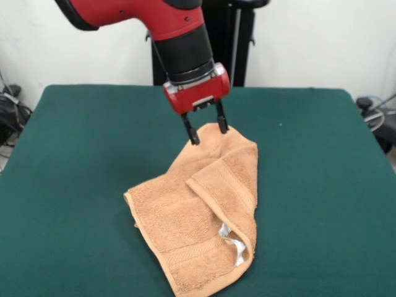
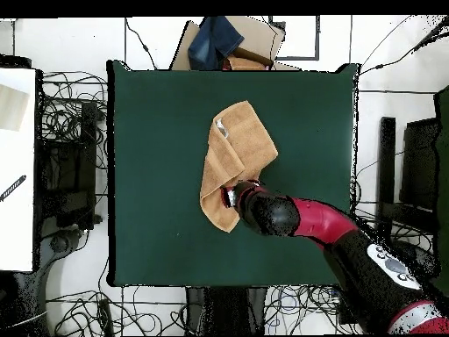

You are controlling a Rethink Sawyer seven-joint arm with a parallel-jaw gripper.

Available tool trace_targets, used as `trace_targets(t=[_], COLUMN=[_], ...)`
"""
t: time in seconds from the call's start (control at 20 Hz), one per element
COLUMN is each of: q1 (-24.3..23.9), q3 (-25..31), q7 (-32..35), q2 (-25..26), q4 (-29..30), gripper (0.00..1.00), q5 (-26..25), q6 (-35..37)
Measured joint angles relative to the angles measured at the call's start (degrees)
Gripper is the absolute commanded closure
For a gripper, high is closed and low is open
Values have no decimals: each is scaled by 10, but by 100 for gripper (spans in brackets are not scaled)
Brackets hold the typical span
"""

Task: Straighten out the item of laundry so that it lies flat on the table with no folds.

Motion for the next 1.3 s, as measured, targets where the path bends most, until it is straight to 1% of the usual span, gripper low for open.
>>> trace_targets(t=[0.35, 0.9, 1.3], q1=[-30, -48, -59], q3=[1, 13, 38], q7=[0, 0, 0], q2=[32, 44, 64], q4=[0, 13, 39], gripper=[0, 0, 0], q5=[43, 74, 103], q6=[0, 0, 0])
